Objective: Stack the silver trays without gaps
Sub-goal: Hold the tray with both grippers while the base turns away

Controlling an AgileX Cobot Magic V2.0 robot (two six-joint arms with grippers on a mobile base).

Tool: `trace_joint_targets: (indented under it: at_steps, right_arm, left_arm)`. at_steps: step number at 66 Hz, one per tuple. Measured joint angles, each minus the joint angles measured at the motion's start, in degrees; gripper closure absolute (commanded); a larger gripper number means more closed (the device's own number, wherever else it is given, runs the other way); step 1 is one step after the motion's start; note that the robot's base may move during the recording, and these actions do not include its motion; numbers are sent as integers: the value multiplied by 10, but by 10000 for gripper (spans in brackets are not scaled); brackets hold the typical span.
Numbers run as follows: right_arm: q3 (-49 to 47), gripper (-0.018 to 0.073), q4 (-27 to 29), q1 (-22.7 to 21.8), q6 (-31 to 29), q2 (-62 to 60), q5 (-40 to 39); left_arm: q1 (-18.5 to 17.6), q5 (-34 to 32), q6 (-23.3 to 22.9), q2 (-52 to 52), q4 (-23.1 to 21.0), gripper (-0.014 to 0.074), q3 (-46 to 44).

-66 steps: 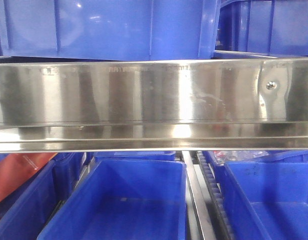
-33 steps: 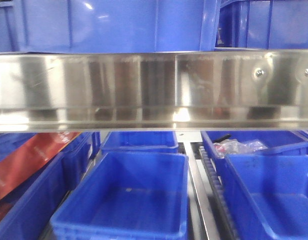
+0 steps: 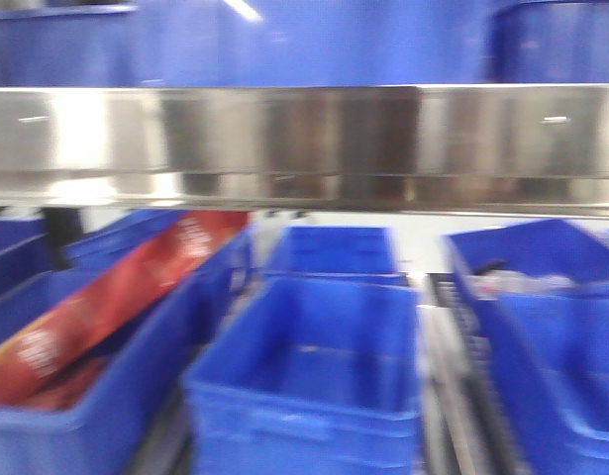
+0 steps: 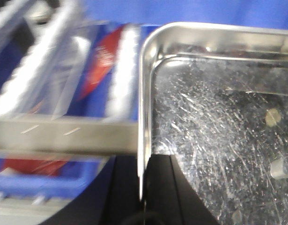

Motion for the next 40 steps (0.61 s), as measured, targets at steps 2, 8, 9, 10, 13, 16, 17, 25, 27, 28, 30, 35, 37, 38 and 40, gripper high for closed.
trace_joint_targets:
  at_steps: [2, 8, 9, 10, 13, 16, 17, 25, 27, 28, 30, 35, 37, 38, 40]
  right_arm:
    - [0, 584, 0, 0, 0, 0, -1]
    - [0, 584, 0, 0, 0, 0, -1]
    - [0, 584, 0, 0, 0, 0, -1]
    - [0, 584, 0, 0, 0, 0, -1]
    - [0, 584, 0, 0, 0, 0, -1]
    - [0, 584, 0, 0, 0, 0, -2]
    - [0, 584, 0, 0, 0, 0, -2]
    - [0, 584, 0, 0, 0, 0, -2]
    - [0, 584, 0, 0, 0, 0, -2]
    - [0, 584, 0, 0, 0, 0, -2]
    - [0, 584, 0, 0, 0, 0, -2]
    - [0, 584, 0, 0, 0, 1, -2]
    - [0, 584, 0, 0, 1, 1, -3]
    - [0, 584, 0, 0, 1, 1, -3]
    - [0, 584, 0, 0, 1, 1, -3]
  left_arm:
    - [0, -1, 0, 0, 0, 612, 0]
    - [0, -1, 0, 0, 4, 612, 0]
    - [0, -1, 0, 0, 4, 612, 0]
    - [0, -1, 0, 0, 5, 612, 0]
    - [0, -1, 0, 0, 5, 612, 0]
    - [0, -1, 0, 0, 5, 612, 0]
    - [0, -1, 0, 0, 5, 612, 0]
    - [0, -1, 0, 0, 6, 612, 0]
    - [0, -1, 0, 0, 6, 612, 0]
    - [0, -1, 0, 0, 6, 612, 0]
    - [0, -1, 0, 0, 6, 612, 0]
    - [0, -1, 0, 0, 6, 612, 0]
    - [0, -1, 0, 0, 7, 612, 0]
    - [0, -1, 0, 0, 7, 612, 0]
    - [0, -1, 0, 0, 7, 612, 0]
